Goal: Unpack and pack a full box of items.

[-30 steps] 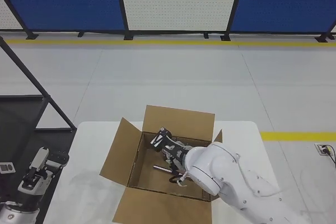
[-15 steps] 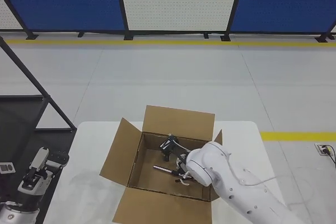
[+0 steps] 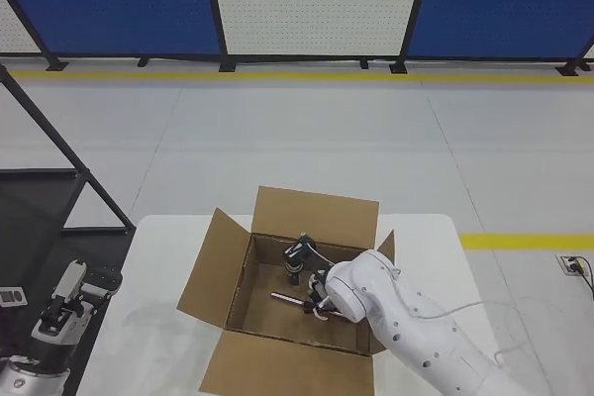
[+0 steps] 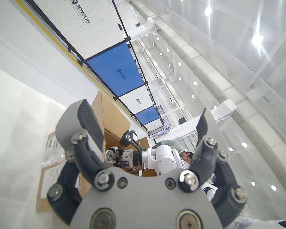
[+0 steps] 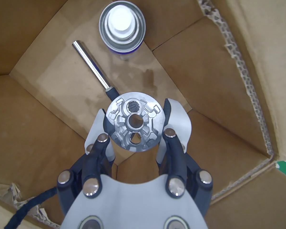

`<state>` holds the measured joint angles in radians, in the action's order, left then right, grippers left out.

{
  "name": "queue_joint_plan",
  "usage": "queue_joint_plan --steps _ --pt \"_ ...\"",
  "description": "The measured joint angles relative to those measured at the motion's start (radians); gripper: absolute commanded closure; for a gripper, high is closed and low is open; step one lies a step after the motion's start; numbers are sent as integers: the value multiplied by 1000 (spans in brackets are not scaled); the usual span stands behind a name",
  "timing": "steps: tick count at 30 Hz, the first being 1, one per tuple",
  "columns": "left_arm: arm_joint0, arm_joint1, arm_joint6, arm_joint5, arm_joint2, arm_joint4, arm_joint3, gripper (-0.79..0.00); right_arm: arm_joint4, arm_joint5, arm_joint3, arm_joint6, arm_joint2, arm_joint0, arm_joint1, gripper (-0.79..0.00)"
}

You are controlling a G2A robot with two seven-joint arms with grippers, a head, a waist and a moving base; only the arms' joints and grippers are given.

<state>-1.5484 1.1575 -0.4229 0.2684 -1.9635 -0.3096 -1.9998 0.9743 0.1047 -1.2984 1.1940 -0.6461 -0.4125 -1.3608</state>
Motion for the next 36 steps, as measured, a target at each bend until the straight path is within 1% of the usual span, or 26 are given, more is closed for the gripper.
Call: queue_joint_plan --steps 7,22,23,24,27,28,30,33,36 --pt "0 0 0 0 0 0 0 -785 -44 -13 86 -56 -6 -5 -21 0" --pt "0 0 0 0 0 0 0 -785 -46 -9 173 -144 -30 -16 -49 -6" --pt "0 0 0 0 0 0 0 -785 -45 -9 177 -145 -31 -16 -50 -95" --pt "0 0 0 0 0 0 0 -785 -43 -10 181 -146 -32 -16 -52 -145" --pt "0 0 0 0 0 0 0 -785 -36 -12 187 -147 -34 -16 -56 -339" --pt "0 0 0 0 0 0 0 -785 -33 -12 188 -147 -35 -16 -57 -376" --pt "0 0 0 0 0 0 0 -785 -29 -12 188 -144 -39 -18 -59 -394" --pt "0 0 0 0 0 0 0 -785 -23 -14 180 -140 -46 -22 -60 -480" --pt "0 0 0 0 0 0 0 -785 -12 -14 160 -134 -57 -31 -59 -499"
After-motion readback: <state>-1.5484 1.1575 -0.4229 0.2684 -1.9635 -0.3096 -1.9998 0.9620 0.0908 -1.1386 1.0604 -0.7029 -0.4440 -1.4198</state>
